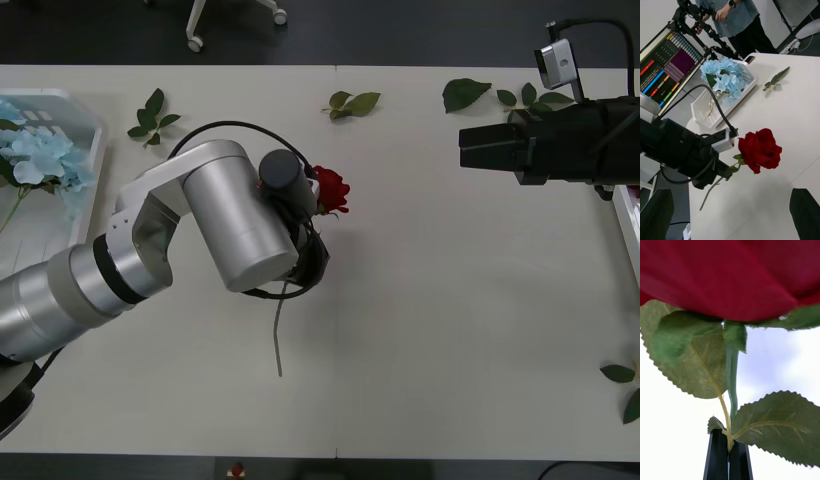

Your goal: Put the red flowers into the right box and the blue flowers into the left box

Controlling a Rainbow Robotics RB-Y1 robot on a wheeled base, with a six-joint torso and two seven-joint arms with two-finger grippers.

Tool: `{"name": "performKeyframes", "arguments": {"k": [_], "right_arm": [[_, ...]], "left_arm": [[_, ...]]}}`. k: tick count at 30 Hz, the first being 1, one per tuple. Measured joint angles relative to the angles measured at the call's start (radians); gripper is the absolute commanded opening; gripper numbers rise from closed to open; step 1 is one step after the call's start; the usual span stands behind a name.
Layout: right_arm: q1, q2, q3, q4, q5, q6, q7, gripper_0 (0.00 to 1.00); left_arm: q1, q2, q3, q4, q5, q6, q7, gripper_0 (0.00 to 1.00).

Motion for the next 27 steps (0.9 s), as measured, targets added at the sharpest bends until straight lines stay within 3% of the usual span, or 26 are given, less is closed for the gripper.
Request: {"name": "performKeyframes", "arguments": {"k": [7,13,19,27], "right_arm": [[0.008,0.0,0.0,0.001,0.0,0.028,0.0,0.9],[0.077,0.0,0.0,-0.019,0.0,0.028,0.0,0.9],[0.143,0.0,-0.001,-0.058,0.0,0.027,0.0,0.9],[0.307,0.042,-0.126,-0.153,0.0,0.006,0.0,0.89]], "left_arm": [[0.094,-0.003,0.313,-0.038,0.234,0.002,-0.324,0.0],[0.119,-0.024,0.534,-0.033,0.4,0.08,-0.503,0.0],[0.118,-0.086,0.745,0.089,0.681,0.12,-0.751,0.0],[0.079,-0.093,0.8,0.26,0.882,0.104,-0.971,0.0]]}}
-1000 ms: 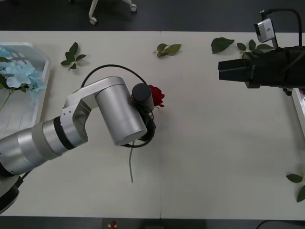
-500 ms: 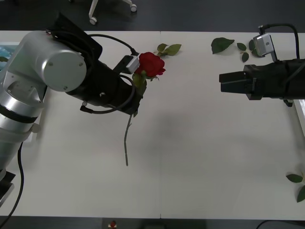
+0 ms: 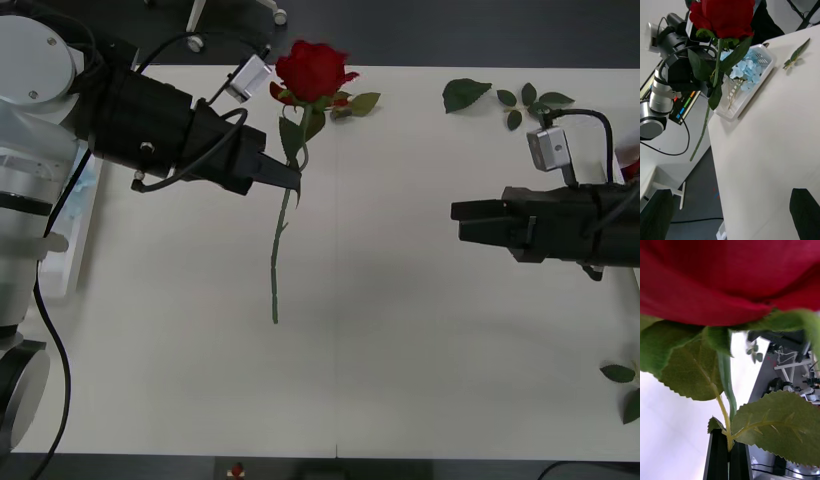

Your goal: Put the red flowers into the right box and the blue flowers into the left box

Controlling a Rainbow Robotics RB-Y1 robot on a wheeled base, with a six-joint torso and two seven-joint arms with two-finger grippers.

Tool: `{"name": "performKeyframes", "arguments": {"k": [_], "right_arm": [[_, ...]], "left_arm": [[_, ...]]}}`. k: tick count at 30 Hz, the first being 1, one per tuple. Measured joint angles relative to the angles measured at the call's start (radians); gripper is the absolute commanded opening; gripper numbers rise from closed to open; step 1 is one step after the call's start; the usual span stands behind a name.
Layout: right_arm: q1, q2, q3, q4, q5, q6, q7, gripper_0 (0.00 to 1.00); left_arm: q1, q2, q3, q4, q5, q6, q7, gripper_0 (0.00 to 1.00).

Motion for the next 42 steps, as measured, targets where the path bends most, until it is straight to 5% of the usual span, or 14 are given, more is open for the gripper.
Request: {"name": "performKeyframes", "arguments": {"k": [11,24,42], "right_arm": [[0.062,0.015,0.015,-0.193,0.0,-0.2,0.0,0.89],[0.088,0.266,-0.01,-0.199,0.001,-0.259,0.0,0.86],[0.136,0.472,-0.01,-0.199,0.156,-0.366,0.0,0.84]], "left_arm": [[-0.072,0.0,0.0,0.121,0.222,-0.058,-0.224,0.0],[-0.072,0.0,-0.039,0.121,0.267,-0.061,-0.315,0.0],[-0.072,0.0,-0.039,0.121,0.267,-0.061,-0.315,0.0]]}}
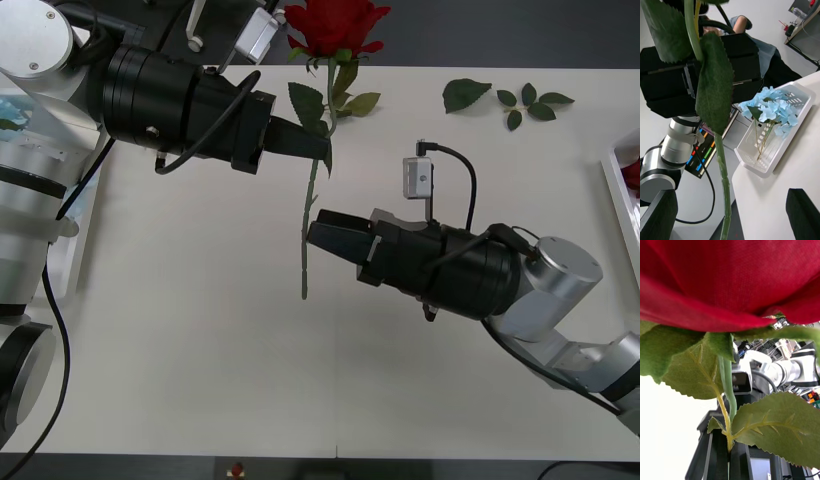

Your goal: Put the red flowers into the right box and the blue flowers into the left box

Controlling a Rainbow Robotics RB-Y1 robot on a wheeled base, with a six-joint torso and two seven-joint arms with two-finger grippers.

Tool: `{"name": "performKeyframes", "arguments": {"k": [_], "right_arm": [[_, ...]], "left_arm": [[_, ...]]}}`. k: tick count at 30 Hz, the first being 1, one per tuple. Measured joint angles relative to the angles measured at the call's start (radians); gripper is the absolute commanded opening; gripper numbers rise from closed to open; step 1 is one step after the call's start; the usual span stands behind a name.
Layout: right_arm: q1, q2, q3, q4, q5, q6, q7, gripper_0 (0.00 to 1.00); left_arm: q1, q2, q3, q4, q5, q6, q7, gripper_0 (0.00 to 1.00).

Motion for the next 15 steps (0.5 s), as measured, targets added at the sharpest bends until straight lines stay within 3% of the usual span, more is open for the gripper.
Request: {"name": "performKeyframes", "arguments": {"k": [11,15], "right_arm": [[0.014,0.098,0.0,0.0,0.013,-0.062,0.0,0.84],[0.014,0.124,0.0,0.0,0.013,-0.076,0.0,0.79]], "left_arm": [[0.0,0.0,0.0,0.0,0.0,0.0,0.0,0.0],[0.0,0.0,0.0,0.0,0.0,0.0,0.0,0.0]]}}
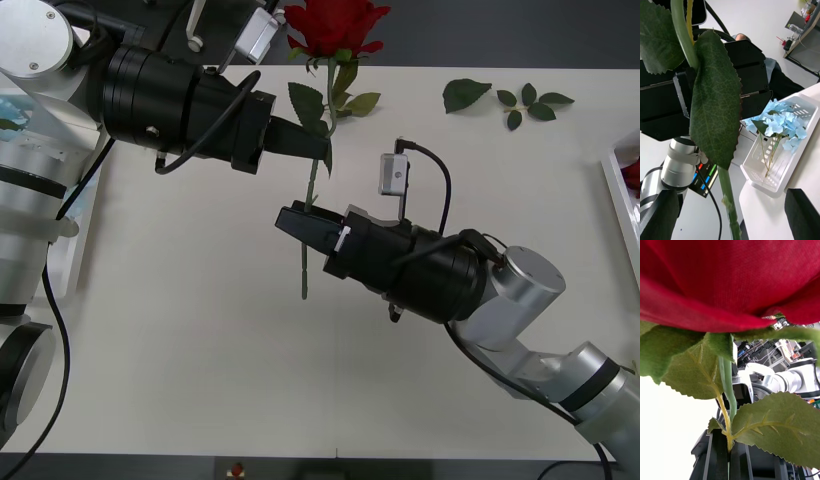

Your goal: Put the red flowers into the right box and the blue flowers into the left box

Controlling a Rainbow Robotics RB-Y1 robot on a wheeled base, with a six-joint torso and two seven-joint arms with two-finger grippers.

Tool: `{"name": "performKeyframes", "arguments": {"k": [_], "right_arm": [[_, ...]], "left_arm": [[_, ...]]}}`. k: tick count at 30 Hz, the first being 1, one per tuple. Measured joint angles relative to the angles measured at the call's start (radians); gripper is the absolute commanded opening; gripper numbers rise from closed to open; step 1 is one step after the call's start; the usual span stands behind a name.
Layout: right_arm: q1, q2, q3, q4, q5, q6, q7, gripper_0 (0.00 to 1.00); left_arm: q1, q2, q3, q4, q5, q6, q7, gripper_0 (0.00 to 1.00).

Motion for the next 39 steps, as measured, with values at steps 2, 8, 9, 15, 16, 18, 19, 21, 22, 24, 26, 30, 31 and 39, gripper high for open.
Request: {"name": "performKeyframes", "arguments": {"k": [2,8,9,15,16,18,19,21,22,24,26,30,31,39], "right_arm": [[0.0,0.008,0.0,0.0,0.0,-0.005,0.0,0.74],[0.0,0.029,0.0,0.0,0.0,-0.022,0.0,0.35],[0.0,0.031,0.0,0.0,0.0,-0.029,0.0,0.31],[0.0,0.031,0.0,0.0,0.0,-0.03,0.0,0.12],[0.0,0.031,0.0,0.0,0.0,-0.03,0.0,0.09],[0.0,0.031,0.0,0.0,0.0,-0.031,0.0,0.04],[0.0,0.031,0.0,0.0,0.0,-0.031,0.0,0.03],[0.0,0.031,0.0,0.0,0.0,-0.031,0.0,0.0],[0.0,0.031,0.0,0.0,0.0,-0.031,0.0,0.0],[0.0,0.031,0.0,0.0,0.0,-0.033,0.0,0.0],[0.0,0.031,0.0,0.0,0.0,-0.039,0.0,0.0],[0.0,0.031,0.0,0.0,0.0,-0.041,0.0,0.0],[0.0,0.031,0.0,0.0,0.0,-0.041,0.0,0.0],[0.0,0.031,0.0,0.0,0.0,-0.041,0.0,0.0]], "left_arm": [[0.0,0.0,0.0,0.0,0.0,0.0,0.0,0.0],[0.0,0.0,0.0,0.0,0.0,0.0,0.0,0.0],[0.0,0.0,0.0,0.0,0.0,0.0,0.0,0.0],[0.0,0.0,0.0,0.0,0.0,0.0,0.0,0.0],[0.0,0.0,0.0,0.0,0.0,0.0,0.0,0.0],[0.0,0.0,0.0,0.0,0.0,0.0,0.0,0.0],[0.0,0.0,0.0,0.0,0.0,0.0,0.0,0.0],[0.0,0.0,0.0,0.0,0.0,0.0,0.0,0.0],[0.0,0.0,0.0,0.0,0.0,0.0,0.0,0.0],[0.0,0.0,0.0,0.0,0.0,0.0,0.0,0.0],[0.0,0.0,0.0,0.0,0.0,0.0,0.0,0.0],[0.0,0.0,0.0,0.0,0.0,-0.001,0.0,0.0],[0.0,0.0,0.0,0.0,0.0,-0.001,0.0,0.15],[0.0,0.0,0.0,0.0,0.0,-0.001,0.0,1.0]]}}
